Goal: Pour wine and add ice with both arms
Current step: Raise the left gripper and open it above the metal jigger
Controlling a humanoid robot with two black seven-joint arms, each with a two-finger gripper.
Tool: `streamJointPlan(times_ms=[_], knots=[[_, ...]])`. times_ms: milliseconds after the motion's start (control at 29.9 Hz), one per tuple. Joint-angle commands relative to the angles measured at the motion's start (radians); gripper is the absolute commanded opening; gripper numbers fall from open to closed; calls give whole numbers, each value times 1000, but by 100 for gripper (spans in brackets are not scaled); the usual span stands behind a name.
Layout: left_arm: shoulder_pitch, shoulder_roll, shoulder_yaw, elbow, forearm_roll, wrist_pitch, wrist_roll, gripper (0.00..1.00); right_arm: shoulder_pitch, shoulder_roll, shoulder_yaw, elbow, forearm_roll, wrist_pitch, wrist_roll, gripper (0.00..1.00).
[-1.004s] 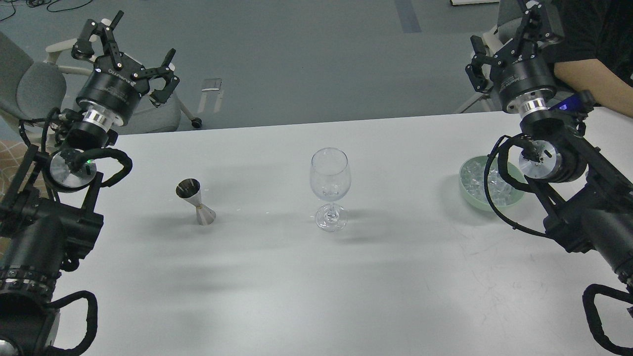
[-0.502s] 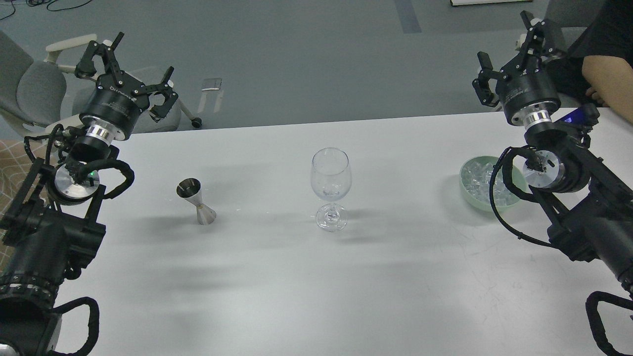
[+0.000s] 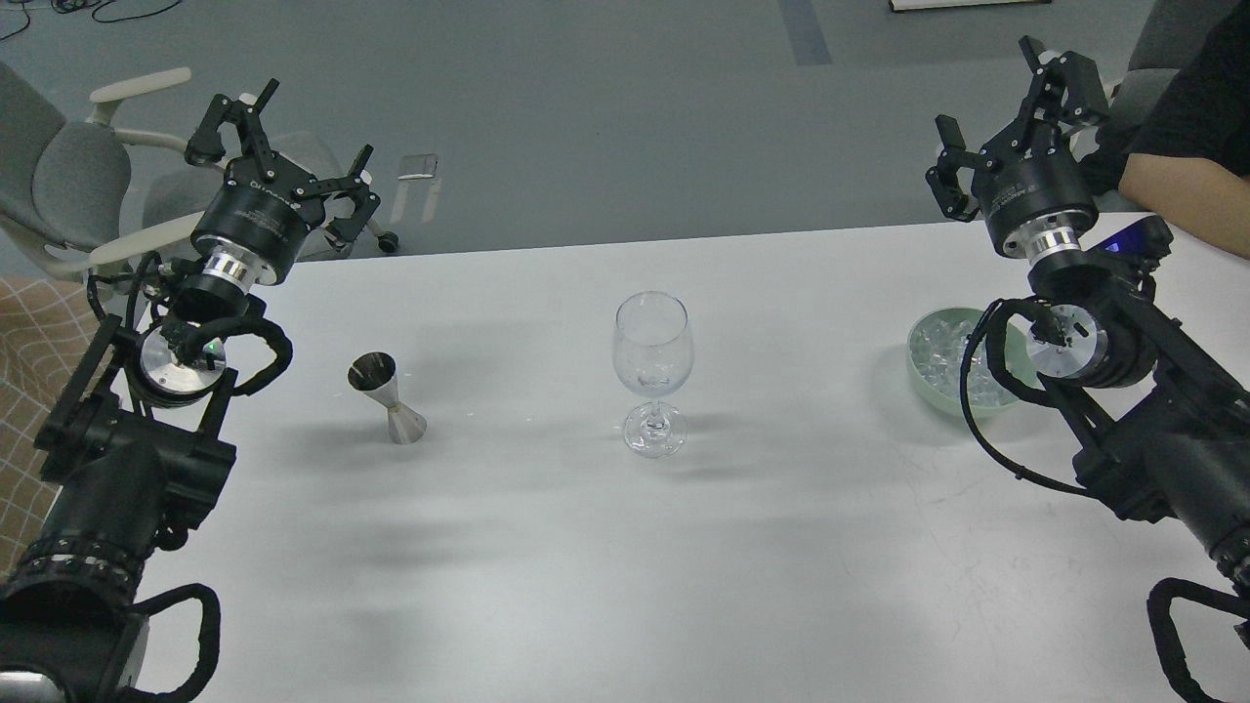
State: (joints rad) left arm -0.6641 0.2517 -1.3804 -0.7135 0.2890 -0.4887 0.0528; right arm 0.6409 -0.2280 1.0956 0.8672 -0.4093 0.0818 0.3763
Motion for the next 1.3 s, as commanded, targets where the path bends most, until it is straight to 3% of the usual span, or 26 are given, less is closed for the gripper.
streamJointPlan(times_ms=[0,703,937,1271], knots=[[-2,-14,0,-1,1,0,13,98,2,1,0,6,1,9,-4,100],[14,-61,4,-38,19,0,12,98,-6,9,0,16,-3,12,4,100],[24,-57,8,-61,18,0,45,98,-6,9,0,18,-3,12,4,100],[32,-55,4,-63,18,0,45,98,-7,9,0,24,-3,12,4,100]])
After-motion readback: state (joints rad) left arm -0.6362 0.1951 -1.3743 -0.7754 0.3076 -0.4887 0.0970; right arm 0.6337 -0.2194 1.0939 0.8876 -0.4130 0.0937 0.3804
